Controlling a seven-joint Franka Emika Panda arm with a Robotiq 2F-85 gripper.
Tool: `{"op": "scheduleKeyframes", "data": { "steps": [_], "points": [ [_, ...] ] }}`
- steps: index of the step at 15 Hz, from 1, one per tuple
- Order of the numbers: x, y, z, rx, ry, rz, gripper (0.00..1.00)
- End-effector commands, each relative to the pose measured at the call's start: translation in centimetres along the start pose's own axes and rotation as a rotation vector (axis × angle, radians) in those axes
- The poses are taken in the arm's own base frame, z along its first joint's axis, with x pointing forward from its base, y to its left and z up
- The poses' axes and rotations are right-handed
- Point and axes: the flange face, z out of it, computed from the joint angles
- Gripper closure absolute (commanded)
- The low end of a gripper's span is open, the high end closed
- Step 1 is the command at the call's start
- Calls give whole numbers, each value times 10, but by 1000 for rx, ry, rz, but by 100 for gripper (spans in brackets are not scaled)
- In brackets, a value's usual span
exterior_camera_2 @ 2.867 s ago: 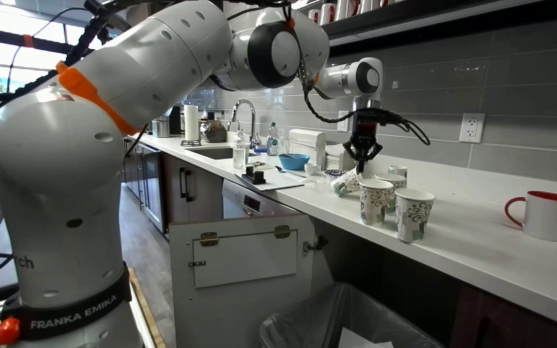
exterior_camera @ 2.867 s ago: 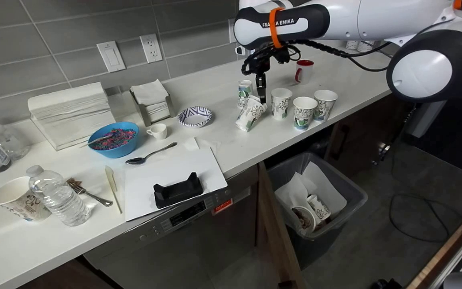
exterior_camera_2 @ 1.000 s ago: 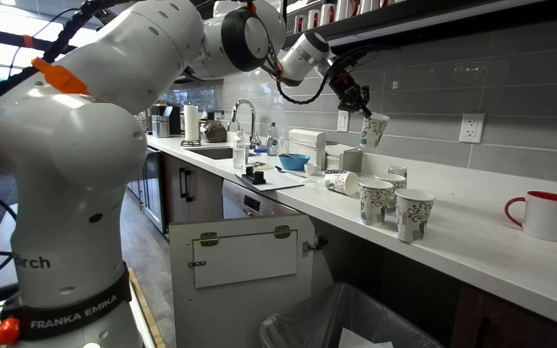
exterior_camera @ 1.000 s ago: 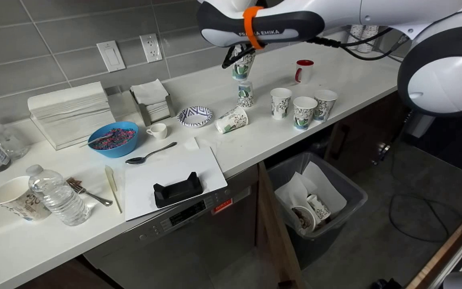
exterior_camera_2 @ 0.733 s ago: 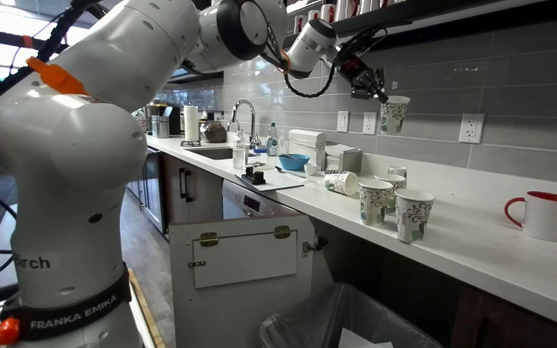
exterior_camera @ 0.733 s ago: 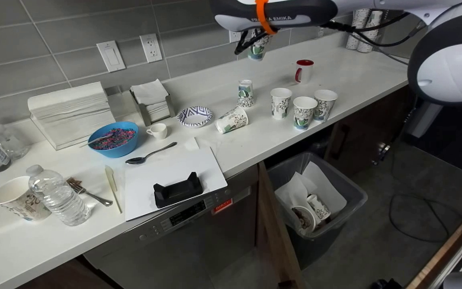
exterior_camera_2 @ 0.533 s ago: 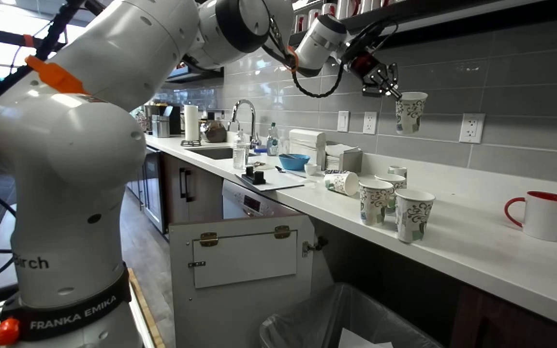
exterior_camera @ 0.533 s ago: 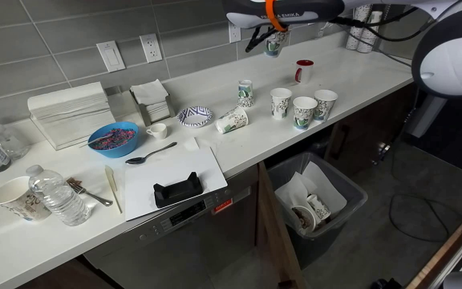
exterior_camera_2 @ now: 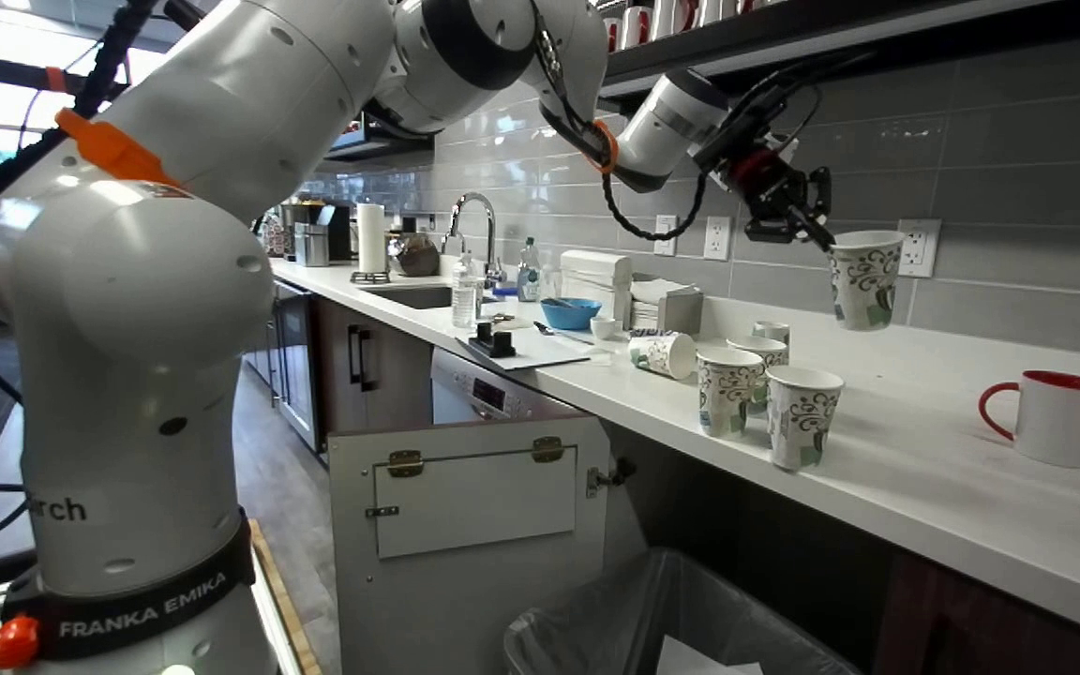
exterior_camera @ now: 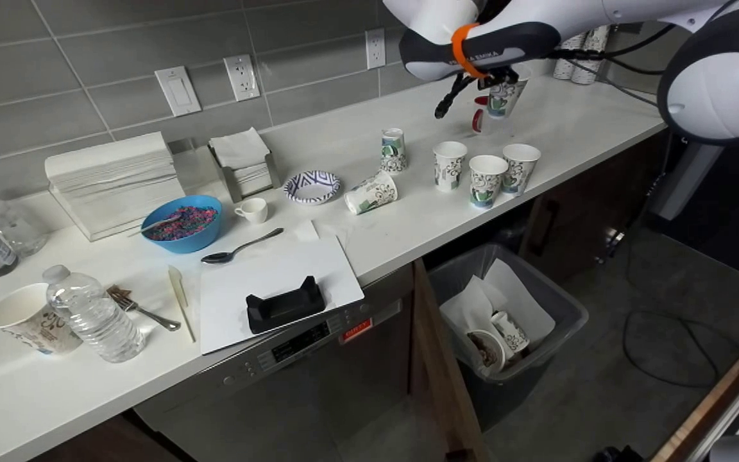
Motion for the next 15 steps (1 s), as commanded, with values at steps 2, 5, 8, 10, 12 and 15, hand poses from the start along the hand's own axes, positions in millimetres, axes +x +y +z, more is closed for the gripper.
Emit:
{"op": "scheduleKeyframes", "data": {
  "steps": [2, 5, 8, 10, 12, 15],
  "points": [
    [7, -20, 51, 99, -50, 15, 99],
    [14, -18, 72, 113, -56, 37, 99],
    [17, -11, 79, 102, -44, 49, 99],
    [20, -9, 84, 104, -35, 43, 99],
    [27, -10, 88, 114, -20, 33, 99],
    [38, -13, 93, 115, -6, 24, 99]
  ]
}}
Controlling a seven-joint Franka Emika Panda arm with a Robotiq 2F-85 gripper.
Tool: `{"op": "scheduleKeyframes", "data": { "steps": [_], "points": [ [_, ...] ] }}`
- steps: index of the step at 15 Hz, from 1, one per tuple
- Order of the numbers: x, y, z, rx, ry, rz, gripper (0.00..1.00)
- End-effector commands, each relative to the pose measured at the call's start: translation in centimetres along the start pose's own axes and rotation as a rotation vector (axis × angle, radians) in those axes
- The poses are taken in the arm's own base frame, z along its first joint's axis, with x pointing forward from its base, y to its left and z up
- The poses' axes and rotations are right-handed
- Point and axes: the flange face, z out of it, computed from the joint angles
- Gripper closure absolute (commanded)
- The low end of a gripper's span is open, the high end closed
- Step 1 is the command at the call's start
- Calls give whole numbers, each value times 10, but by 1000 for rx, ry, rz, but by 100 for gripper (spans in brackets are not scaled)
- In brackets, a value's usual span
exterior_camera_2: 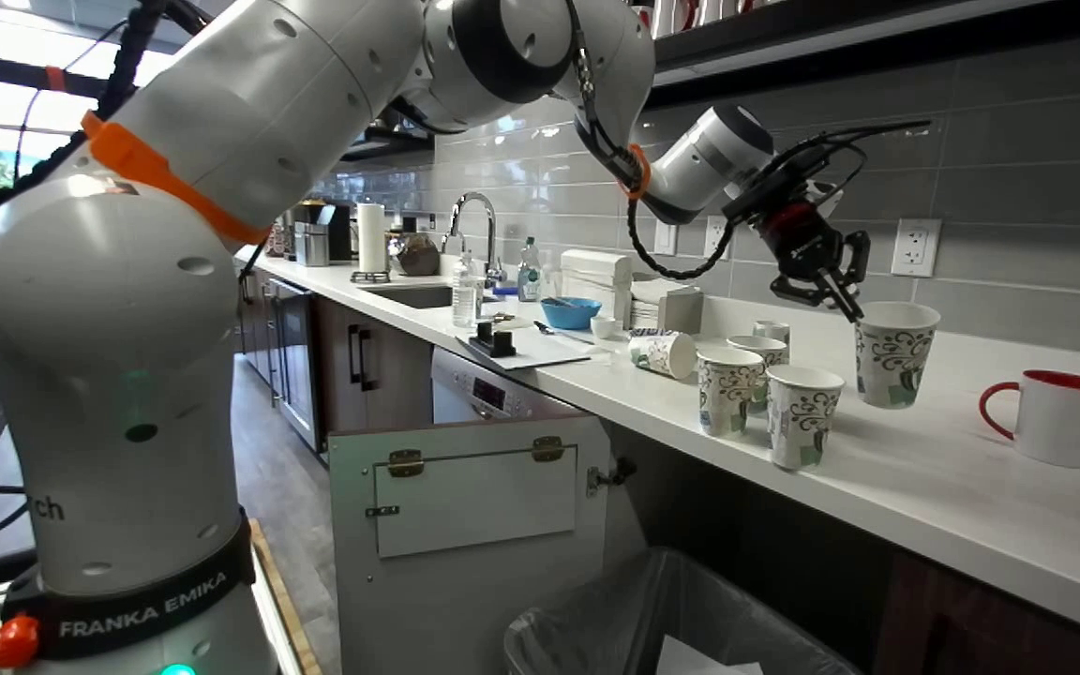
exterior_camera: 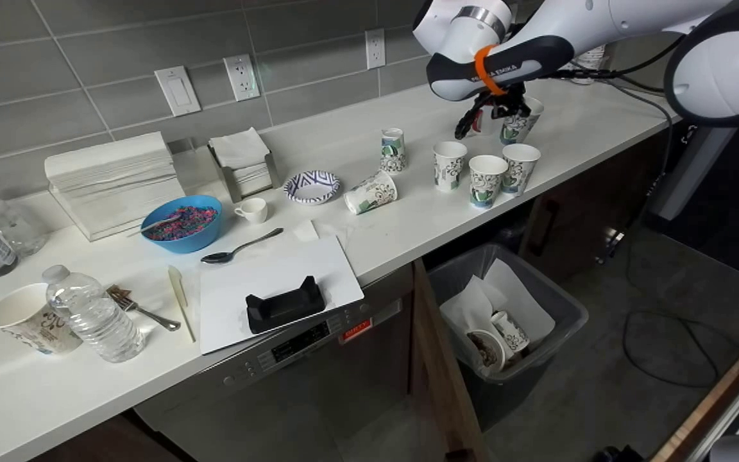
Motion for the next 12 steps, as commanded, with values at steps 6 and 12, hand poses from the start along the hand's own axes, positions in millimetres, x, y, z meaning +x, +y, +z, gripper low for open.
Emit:
{"op": "scheduleKeyframes", "data": {
  "steps": [6, 12],
  "points": [
    [33, -5, 7, -24, 31, -22, 99],
    [42, -7, 4, -32, 44, -34, 99]
  ]
}}
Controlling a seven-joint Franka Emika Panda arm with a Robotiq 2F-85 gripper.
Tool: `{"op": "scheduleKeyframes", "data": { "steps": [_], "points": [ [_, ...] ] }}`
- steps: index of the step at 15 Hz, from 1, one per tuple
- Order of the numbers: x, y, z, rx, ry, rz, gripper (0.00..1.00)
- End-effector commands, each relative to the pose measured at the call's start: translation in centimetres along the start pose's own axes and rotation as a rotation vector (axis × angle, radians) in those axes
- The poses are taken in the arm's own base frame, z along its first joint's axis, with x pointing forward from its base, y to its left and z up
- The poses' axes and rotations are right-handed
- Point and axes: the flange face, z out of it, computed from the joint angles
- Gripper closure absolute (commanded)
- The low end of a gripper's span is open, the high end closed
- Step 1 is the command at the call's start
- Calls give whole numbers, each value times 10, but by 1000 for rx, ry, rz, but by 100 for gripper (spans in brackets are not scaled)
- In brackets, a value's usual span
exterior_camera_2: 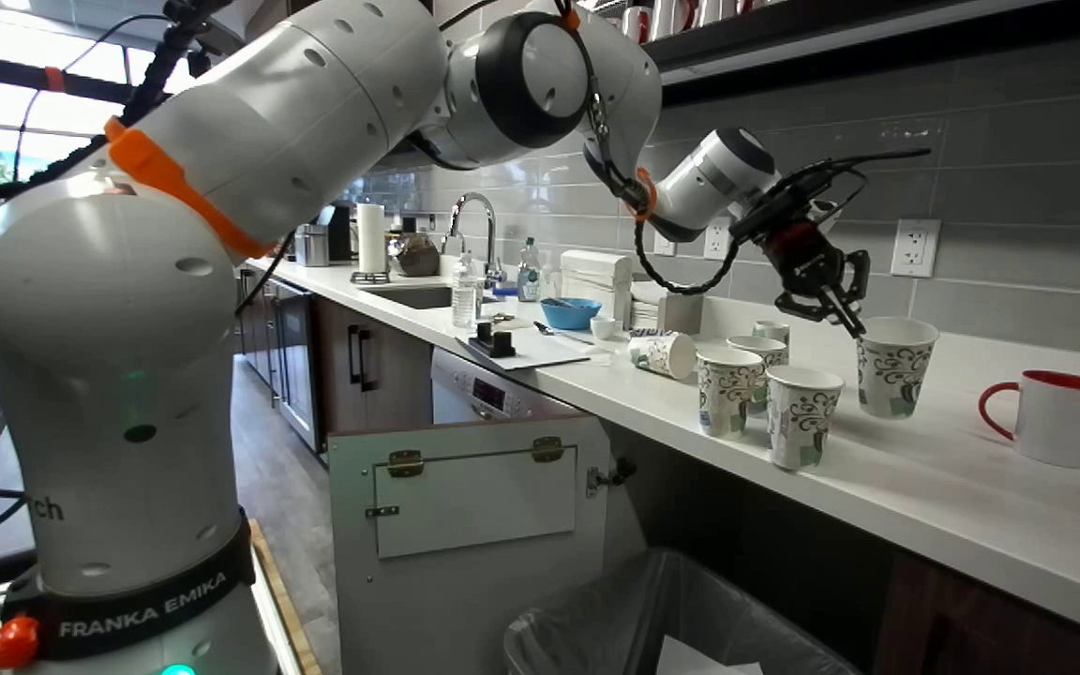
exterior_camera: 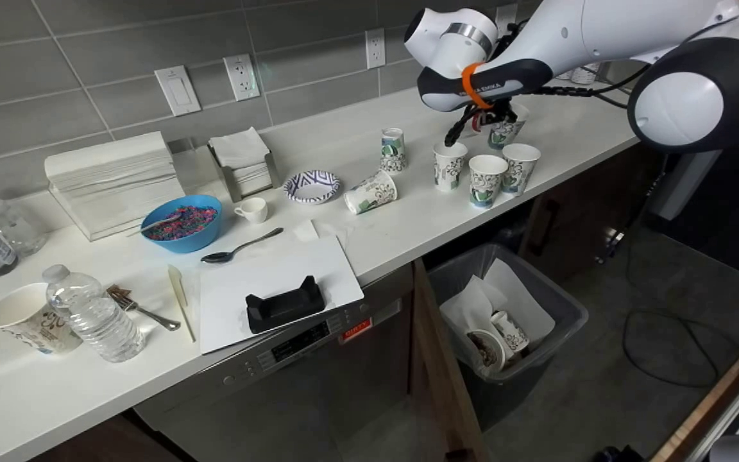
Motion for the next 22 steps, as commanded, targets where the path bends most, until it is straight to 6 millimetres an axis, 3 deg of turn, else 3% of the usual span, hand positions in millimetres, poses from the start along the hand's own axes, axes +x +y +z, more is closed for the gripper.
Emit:
{"op": "scheduleKeyframes", "data": {
  "steps": [1, 8, 9, 11, 14, 16, 19, 22],
  "points": [
    [11, 1, 1, -15, 14, -25, 99],
    [23, -5, 6, -18, 12, -98, 99],
    [25, -6, 7, -16, 10, -104, 71],
    [27, -7, 7, -17, 13, -118, 65],
    [31, -8, 6, -19, 21, -130, 41],
    [28, -3, -7, -24, 47, -111, 27],
    [11, 15, -50, -59, 102, -61, 3],
    [-9, 23, -102, -47, 194, -57, 0]
  ]
}}
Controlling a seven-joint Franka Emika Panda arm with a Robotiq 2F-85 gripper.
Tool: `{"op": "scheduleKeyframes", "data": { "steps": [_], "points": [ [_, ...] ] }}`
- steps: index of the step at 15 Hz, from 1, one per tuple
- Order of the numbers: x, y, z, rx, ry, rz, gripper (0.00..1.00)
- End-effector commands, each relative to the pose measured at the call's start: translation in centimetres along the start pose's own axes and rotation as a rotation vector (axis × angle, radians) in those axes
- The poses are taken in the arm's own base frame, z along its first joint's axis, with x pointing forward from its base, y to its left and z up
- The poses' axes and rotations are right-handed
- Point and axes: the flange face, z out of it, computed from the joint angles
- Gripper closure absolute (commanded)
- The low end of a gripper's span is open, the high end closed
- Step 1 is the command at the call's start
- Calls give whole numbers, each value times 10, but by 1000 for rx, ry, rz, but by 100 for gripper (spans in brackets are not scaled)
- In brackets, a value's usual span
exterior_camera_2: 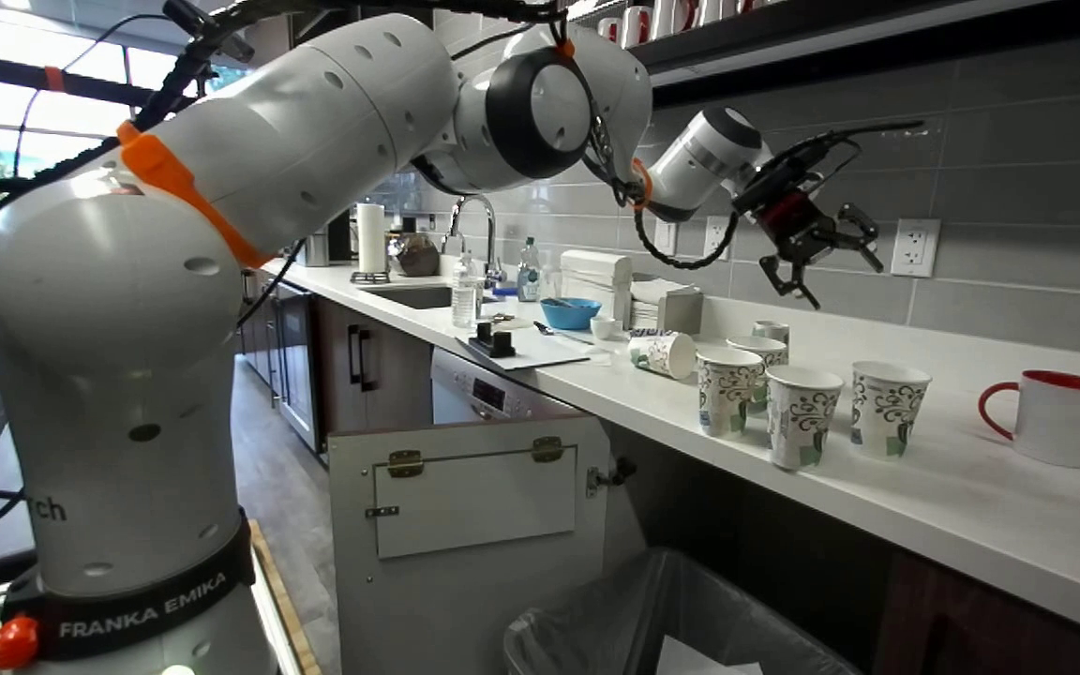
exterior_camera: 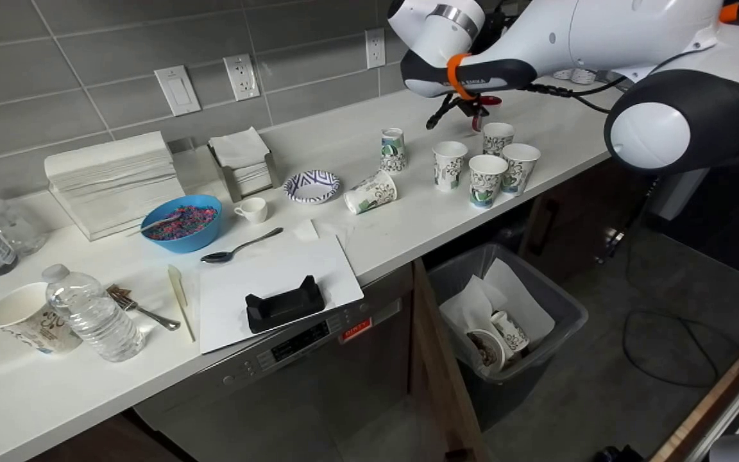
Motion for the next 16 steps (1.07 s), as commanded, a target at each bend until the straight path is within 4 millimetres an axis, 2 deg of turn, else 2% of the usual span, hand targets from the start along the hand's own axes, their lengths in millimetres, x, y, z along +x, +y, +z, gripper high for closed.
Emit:
{"op": "scheduleKeyframes", "data": {
  "steps": [1, 5, 7, 9, 13, 15, 16],
  "points": [
    [-14, 7, -63, 26, 119, -20, 0],
    [-16, -10, -120, 170, 302, -81, 0],
    [-16, -19, -140, 248, 377, -100, 0],
    [-11, -32, -150, 332, 435, -118, 0],
    [12, -58, -149, 509, 541, -140, 0],
    [28, -72, -138, 601, 586, -144, 0],
    [37, -77, -127, 651, 603, -142, 0]
  ]
}}
